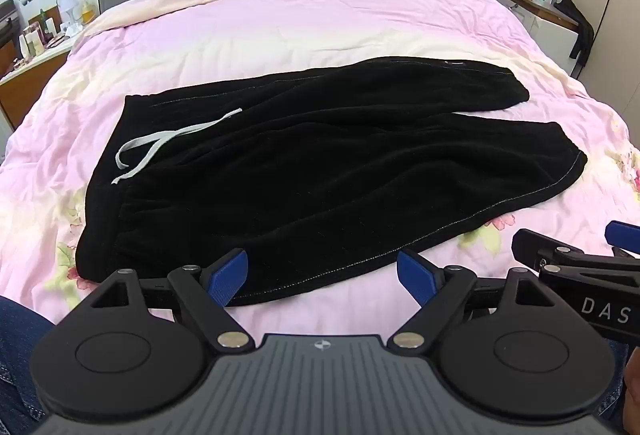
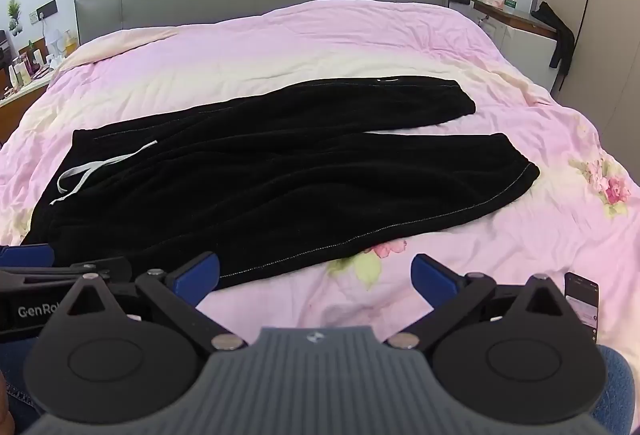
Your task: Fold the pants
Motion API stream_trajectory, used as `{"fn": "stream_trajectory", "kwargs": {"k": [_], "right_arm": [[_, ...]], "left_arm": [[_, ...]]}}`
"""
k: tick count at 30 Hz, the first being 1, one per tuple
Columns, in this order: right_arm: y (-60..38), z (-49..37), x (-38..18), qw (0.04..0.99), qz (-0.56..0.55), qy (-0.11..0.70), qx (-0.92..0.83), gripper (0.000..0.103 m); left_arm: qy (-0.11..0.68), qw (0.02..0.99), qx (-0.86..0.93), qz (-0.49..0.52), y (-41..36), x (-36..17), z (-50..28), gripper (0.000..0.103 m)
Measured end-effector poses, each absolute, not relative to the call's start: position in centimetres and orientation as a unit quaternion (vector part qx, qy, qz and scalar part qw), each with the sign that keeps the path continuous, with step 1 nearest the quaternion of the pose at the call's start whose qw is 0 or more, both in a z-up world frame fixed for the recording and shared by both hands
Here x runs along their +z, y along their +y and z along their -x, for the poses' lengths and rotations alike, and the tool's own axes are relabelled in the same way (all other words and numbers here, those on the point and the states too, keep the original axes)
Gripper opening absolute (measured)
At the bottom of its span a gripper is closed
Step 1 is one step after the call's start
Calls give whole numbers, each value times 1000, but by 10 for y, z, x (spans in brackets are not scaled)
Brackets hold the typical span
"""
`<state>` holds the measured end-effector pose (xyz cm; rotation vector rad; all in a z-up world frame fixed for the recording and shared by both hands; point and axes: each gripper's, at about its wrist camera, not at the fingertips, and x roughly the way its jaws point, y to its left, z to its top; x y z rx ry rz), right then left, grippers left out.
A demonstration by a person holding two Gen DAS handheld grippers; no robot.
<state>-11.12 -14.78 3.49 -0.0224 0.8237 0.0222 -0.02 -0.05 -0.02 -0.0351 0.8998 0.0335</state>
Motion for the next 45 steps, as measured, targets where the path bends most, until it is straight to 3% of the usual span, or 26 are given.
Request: {"fn": "stream_trajectory", "kwargs": {"k": [45], "right_arm": [[-148,111,34,916,9,401,6,98]], "left_arm": [[442,897,18,14,-1,2,-1,99]]}}
